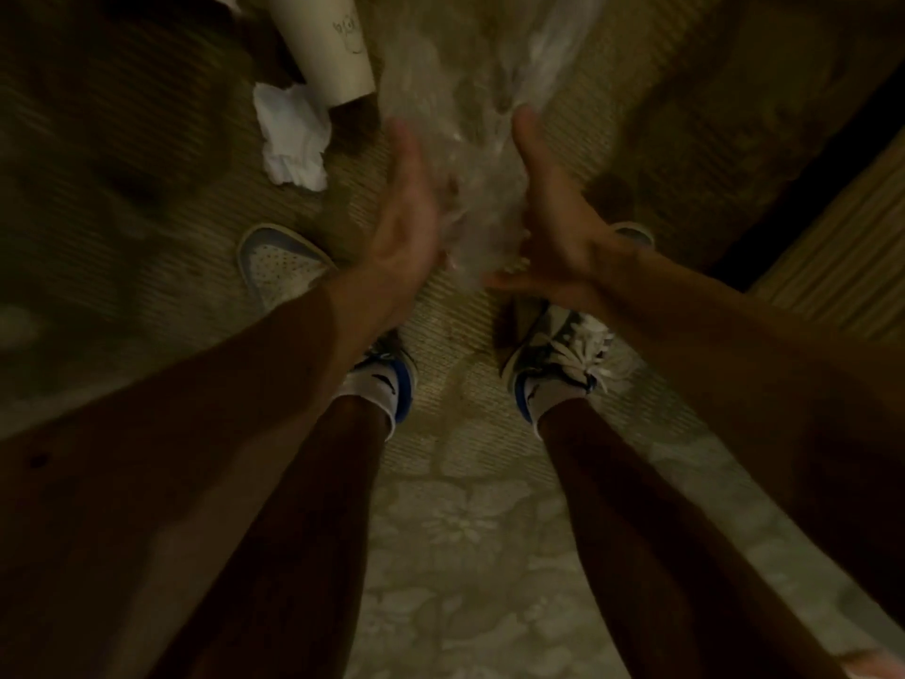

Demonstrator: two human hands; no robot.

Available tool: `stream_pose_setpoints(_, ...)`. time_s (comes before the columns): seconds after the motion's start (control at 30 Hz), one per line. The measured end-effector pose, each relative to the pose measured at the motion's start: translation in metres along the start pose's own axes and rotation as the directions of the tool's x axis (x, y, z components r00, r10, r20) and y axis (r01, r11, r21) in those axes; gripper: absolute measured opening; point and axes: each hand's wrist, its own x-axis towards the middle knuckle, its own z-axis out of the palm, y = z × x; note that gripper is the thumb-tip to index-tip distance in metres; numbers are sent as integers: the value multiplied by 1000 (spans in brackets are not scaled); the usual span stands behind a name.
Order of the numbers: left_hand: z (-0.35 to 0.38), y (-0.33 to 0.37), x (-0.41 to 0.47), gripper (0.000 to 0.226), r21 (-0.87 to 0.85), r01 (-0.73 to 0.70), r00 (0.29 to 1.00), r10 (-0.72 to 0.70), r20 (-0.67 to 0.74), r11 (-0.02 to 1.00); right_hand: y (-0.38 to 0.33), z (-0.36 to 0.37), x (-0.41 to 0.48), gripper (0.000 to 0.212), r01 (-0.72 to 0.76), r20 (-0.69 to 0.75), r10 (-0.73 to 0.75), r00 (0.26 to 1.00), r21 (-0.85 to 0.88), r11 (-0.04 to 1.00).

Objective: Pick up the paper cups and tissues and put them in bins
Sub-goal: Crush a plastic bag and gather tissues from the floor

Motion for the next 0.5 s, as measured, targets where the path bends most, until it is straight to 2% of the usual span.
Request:
stream_pose_setpoints(0.07, 7, 4, -14, 56, 74, 22, 993, -13, -119, 997, -5, 14, -7, 77, -37, 68, 35, 997, 39, 999)
stream_pose_setpoints(0.13, 10, 5, -31, 49, 224, 17, 986, 20, -165, 974, -10, 30, -16, 76, -88, 8, 87, 996, 87, 992)
stream_pose_setpoints(0.23, 7, 11, -54, 47, 582, -22, 979, 136, -152, 813, -17, 42, -30, 46, -63, -187, 71, 980, 51, 997)
stream_pose_setpoints(0.27, 5, 14, -60, 42, 629, -59, 965, 205, -162, 775, -20, 44, -35, 38, -57, -225, 58, 973, 11, 998)
stream_pose_setpoints(0.33, 3, 29, -76, 38, 594, -110, 902, 332, -278, 797, -25, 44, -43, 34, -45, -255, 27, 966, -62, 997)
stream_pose_setpoints(0.4, 0, 40, -83, 33, 533, -171, 804, 430, -410, 829, -31, 43, -53, 33, -8, -269, -35, 962, -158, 987)
stream_pose_setpoints(0.43, -2, 48, -87, 37, 501, -222, 769, 466, -438, 836, -35, 43, -61, 32, 18, -251, -78, 965, -233, 972)
stream_pose_setpoints(0.5, -2, 69, -98, 54, 437, -334, 787, 502, -359, 835, -44, 45, -81, 16, 95, -148, -166, 975, -400, 912)
